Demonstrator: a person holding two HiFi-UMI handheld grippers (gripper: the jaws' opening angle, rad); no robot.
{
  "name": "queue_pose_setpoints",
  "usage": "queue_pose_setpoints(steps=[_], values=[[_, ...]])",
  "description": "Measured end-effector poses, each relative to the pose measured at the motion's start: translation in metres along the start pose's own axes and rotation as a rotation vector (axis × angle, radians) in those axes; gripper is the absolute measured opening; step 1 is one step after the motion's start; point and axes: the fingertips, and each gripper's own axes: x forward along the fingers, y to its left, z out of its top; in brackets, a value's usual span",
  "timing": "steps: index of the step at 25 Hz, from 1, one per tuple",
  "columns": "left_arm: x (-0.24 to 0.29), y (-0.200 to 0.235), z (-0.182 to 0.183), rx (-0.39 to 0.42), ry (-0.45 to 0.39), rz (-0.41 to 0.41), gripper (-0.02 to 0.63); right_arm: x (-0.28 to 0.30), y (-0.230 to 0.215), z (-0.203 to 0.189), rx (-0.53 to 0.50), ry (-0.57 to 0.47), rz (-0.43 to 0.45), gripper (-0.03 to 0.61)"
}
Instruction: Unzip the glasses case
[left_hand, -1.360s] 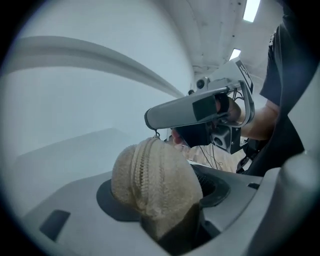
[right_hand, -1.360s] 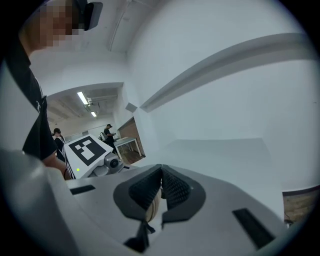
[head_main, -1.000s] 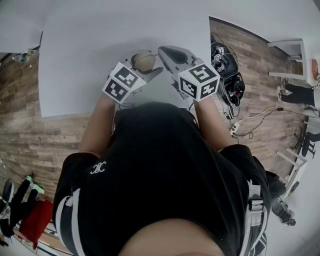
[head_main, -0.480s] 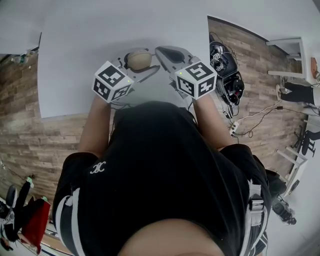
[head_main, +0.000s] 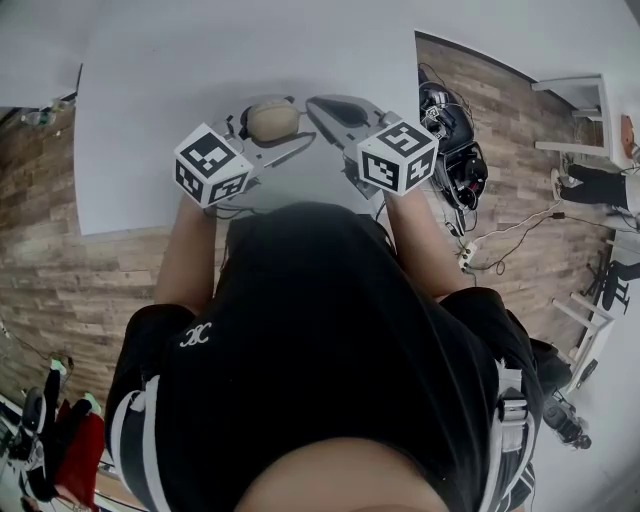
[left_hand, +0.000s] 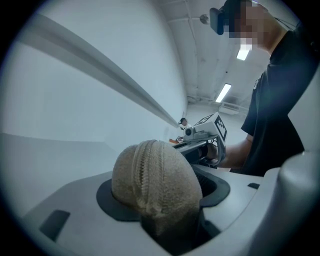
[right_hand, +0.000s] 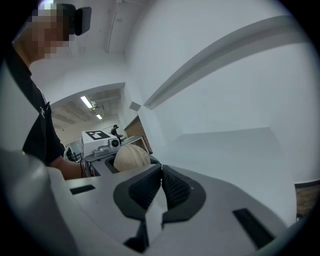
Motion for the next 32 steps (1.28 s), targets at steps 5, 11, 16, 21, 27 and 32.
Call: queue_pose_setpoints(steps=[5,11,16,21,27,32], values=[[-0.006,0.000,0.012,-0.058,-0.093,-0.025,0.290,0.000,0.001,-0.011,0.020,0.026,0.026,0.018],[-0.010,-0.003,0.020,-0.065,-0.133,-0.026,0.290,-0.003,0.003,-0.027,0.042,0.046,0.030,0.018],[-0.014,0.001,0.024,-0.075,-0.161,-0.012,0.290,0.004,0.003,-0.045,0.004,0.111,0.008,0.018],[-0.013,-0.001,0.028,-0.061,-0.164,-0.016,0.290,0.011,0.004,-0.081,-0.006,0.199,-0.001,0.018],[-0.007,-0.001,0.023,-0.059,-0.134,-0.009,0.290,0.021,0.012,-0.108,-0.015,0.267,0.018,0.018],[-0.013,0.007,0.027,-0.090,-0.172,0.018,0.290,0.027,0.016,-0.110,0.039,0.266,0.065,0.018]])
